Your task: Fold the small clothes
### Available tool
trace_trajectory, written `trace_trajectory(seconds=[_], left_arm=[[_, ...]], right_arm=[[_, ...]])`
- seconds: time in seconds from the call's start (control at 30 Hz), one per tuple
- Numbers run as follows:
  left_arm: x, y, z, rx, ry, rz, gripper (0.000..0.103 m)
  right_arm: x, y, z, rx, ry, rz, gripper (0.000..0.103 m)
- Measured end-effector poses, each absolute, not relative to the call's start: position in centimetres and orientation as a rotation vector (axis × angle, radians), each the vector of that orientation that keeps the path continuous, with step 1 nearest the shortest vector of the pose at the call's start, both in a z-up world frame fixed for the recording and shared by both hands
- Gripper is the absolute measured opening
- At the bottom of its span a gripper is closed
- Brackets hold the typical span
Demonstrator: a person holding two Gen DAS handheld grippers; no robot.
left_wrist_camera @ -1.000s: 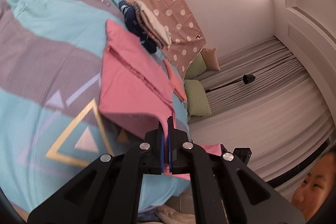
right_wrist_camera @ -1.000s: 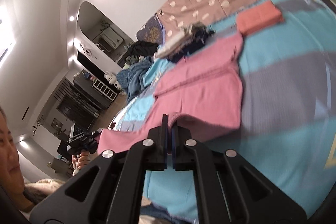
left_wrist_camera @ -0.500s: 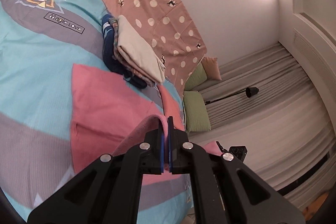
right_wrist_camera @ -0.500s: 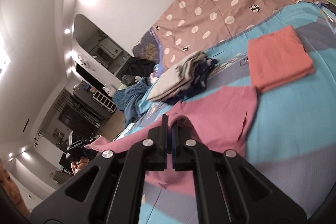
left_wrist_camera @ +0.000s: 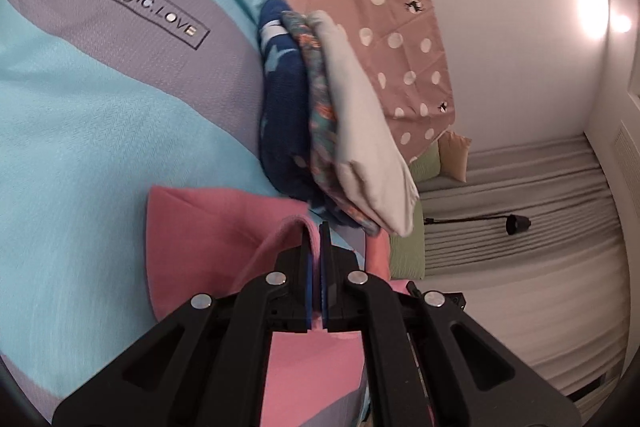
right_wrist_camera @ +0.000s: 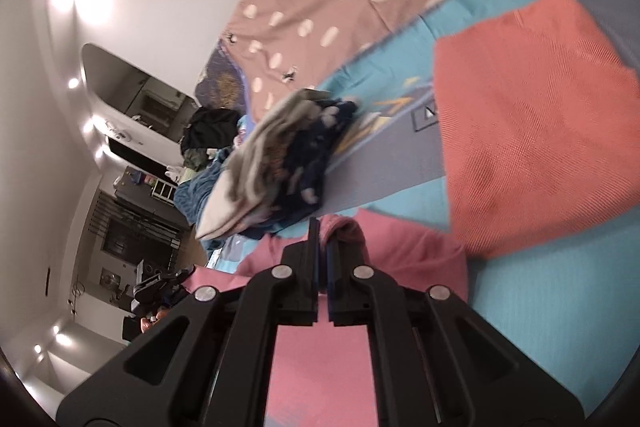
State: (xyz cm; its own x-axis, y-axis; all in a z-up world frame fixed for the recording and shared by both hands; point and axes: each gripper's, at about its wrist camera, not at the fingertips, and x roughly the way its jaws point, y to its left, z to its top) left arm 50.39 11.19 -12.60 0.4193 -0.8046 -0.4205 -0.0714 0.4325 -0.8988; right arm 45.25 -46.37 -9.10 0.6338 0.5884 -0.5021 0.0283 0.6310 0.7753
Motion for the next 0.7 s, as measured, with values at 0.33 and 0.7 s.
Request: trace_trajectory(seconds=[0.33,0.7], left_arm=[[54.0,11.3,-16.9,-1.131,1.149,-0.507,0.027],[50.2,13.7,-12.8,-0.989,1.066,-0.509,0.051]], right_arm=[[48.7,-47.3,-13.1,0.879,0.935,0.255,0.007],[42.4,-45.4,-6.3,0.566,0.775,0.134,0.059]])
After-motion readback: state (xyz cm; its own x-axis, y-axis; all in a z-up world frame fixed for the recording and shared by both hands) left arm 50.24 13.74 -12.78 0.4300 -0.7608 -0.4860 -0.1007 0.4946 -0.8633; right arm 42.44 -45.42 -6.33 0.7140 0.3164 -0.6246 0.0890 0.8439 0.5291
